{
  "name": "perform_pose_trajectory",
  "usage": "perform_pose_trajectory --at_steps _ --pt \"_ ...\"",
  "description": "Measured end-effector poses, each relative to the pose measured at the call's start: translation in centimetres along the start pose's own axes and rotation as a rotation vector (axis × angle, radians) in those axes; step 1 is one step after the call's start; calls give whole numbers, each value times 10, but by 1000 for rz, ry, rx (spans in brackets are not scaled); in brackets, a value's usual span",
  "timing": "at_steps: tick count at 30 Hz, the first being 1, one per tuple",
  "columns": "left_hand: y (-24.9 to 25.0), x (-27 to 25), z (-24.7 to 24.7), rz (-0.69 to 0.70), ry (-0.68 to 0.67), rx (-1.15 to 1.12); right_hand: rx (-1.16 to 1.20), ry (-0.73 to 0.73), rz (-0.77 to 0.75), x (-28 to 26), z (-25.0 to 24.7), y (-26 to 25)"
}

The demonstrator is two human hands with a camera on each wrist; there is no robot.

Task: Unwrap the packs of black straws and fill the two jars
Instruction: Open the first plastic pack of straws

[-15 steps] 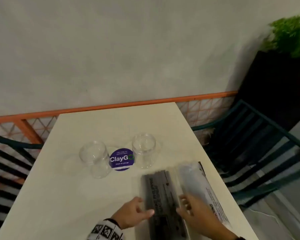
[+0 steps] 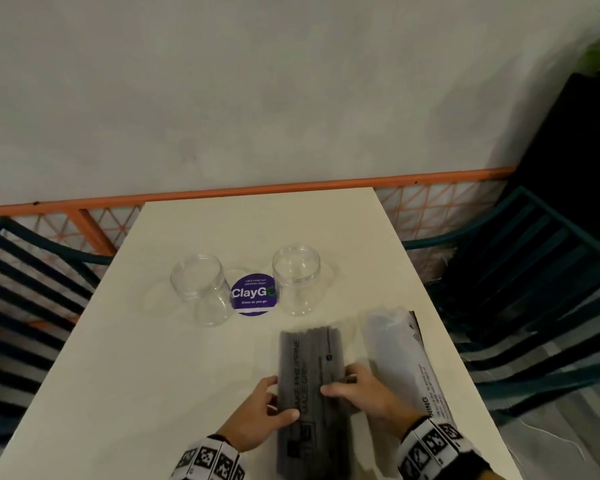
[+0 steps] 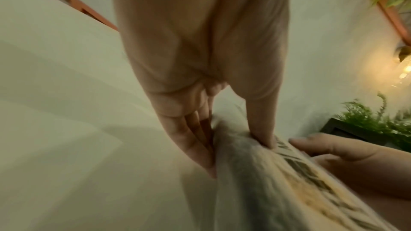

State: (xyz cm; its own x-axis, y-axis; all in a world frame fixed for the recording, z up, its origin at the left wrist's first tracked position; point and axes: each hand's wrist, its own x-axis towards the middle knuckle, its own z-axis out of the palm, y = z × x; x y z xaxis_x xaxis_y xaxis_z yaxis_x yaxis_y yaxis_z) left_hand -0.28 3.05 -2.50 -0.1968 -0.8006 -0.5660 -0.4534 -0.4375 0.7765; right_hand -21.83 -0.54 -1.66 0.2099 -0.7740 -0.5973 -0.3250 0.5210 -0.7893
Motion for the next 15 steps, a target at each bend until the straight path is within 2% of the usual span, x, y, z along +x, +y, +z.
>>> perform_pose_trajectory --at_steps 4,7,11,13,15 --pt "-1 -29 -7 -3 100 -88 -26 -101 -123 -6 17 -25" --pt "5 -55 -25 23 304 -94 -240 -105 -313 -14 29 -48" --pt "31 -88 -58 228 708 -139 -487 -112 -562 -27 47 -73" --pt "44 -98 -74 325 799 -95 -622 -102 -653 -32 56 -81" --pt "52 -102 -89 357 791 -53 -727 -93 -724 -34 65 -87"
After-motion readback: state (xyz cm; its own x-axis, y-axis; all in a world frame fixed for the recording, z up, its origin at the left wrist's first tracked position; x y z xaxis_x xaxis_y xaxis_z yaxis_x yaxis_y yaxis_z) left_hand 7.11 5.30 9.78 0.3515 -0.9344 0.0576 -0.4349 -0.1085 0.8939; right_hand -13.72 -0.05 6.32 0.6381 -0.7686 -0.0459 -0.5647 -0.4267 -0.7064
